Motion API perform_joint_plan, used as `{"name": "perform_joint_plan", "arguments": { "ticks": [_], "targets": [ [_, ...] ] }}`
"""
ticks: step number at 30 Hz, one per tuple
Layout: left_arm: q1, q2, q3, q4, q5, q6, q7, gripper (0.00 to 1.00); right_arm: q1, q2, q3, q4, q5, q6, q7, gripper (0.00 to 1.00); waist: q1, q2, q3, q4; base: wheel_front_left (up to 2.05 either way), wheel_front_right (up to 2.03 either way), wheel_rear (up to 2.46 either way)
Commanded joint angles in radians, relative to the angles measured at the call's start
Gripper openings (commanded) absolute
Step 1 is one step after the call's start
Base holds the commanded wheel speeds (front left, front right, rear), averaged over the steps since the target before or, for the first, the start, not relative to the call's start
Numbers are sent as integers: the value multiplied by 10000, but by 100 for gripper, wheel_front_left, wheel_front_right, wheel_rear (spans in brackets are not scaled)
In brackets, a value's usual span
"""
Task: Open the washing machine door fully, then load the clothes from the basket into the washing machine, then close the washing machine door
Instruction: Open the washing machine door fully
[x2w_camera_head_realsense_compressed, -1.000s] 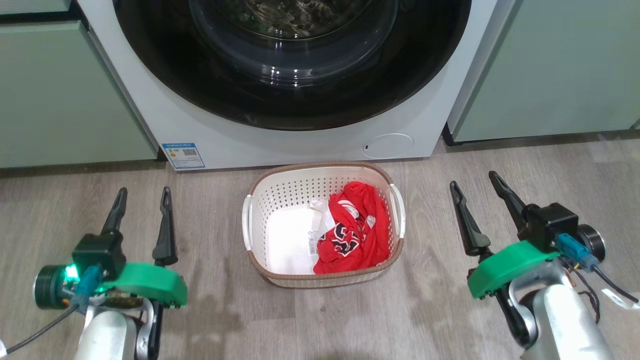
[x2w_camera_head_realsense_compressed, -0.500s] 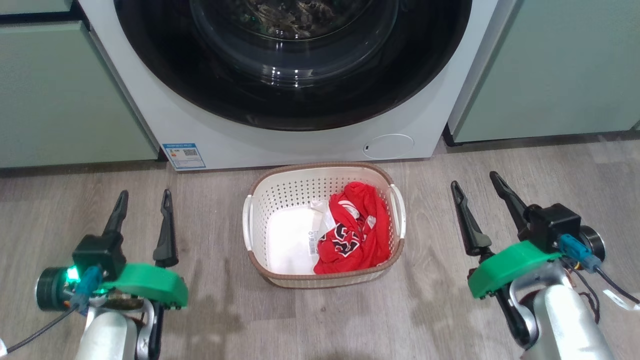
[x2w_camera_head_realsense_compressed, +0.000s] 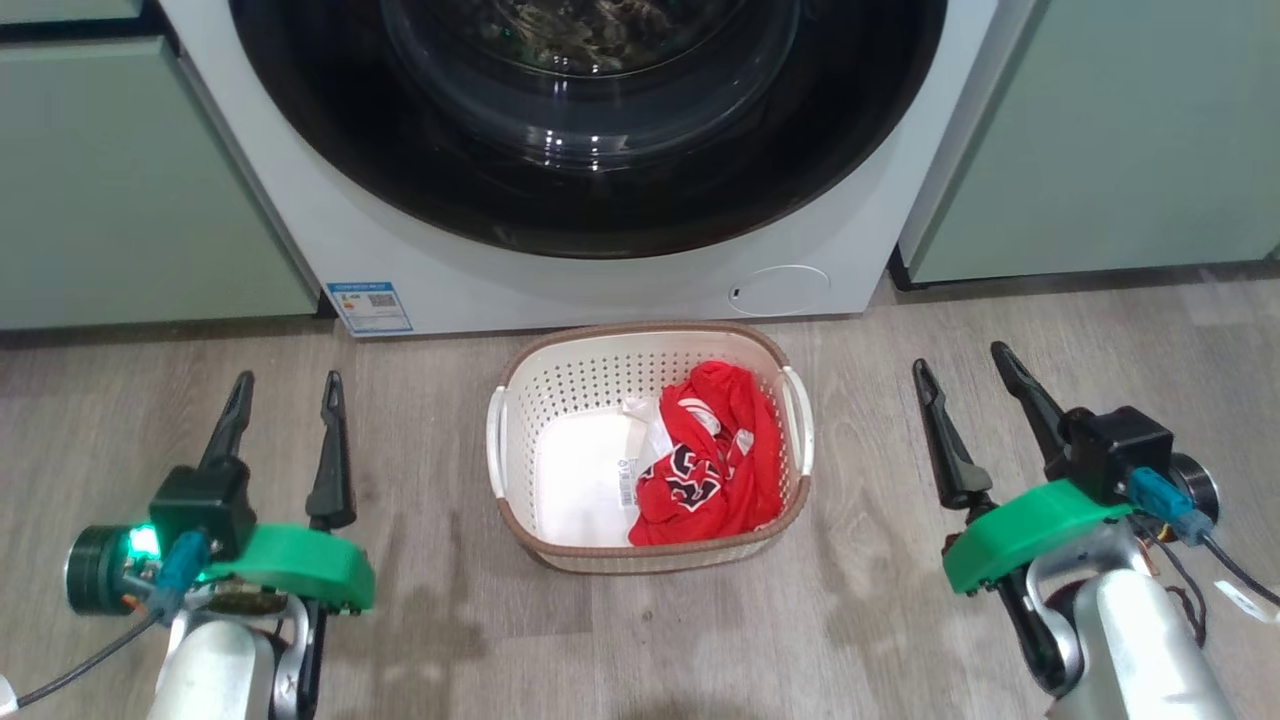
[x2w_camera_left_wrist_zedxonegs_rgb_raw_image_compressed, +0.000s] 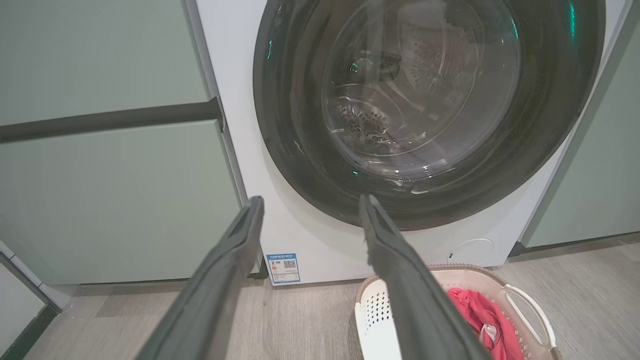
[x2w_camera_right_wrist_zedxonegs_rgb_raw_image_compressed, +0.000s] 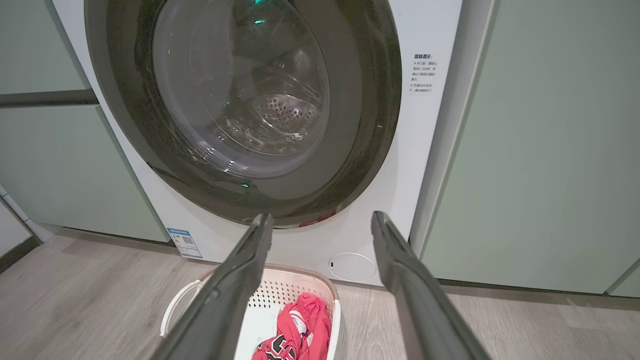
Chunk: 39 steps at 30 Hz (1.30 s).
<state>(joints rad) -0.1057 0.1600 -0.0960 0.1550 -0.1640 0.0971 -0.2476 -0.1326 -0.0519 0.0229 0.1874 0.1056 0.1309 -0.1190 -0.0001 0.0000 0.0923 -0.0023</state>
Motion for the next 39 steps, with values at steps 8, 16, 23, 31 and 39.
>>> {"name": "perform_joint_plan", "arguments": {
  "ticks": [8, 16, 23, 31, 39],
  "targets": [
    [-428, 293, 239, -404, 120, 35, -124, 100, -449, 16, 96, -340, 67, -2, -122, 100, 1, 0, 89, -64, 105, 112, -218],
    [-442, 289, 170, -393, 91, -6, -133, 100, -403, 16, -34, -352, 86, -2, -148, 100, 1, 0, 95, -144, 120, 127, -246],
    [-482, 303, 73, -358, 61, -76, -137, 100, -383, 16, -101, -363, 116, -2, -183, 100, 1, 0, 98, -235, 120, 126, -246],
    [-505, 302, 5, -444, -97, -253, -139, 100, -362, 16, -152, -337, 190, -2, -216, 100, 1, 0, 115, -303, 106, 106, -211],
    [-499, 355, -33, -464, -139, -338, -140, 100, -322, 16, -161, -307, 327, -2, -291, 100, 1, 0, 174, -328, 42, 42, -85]
  ]
}}
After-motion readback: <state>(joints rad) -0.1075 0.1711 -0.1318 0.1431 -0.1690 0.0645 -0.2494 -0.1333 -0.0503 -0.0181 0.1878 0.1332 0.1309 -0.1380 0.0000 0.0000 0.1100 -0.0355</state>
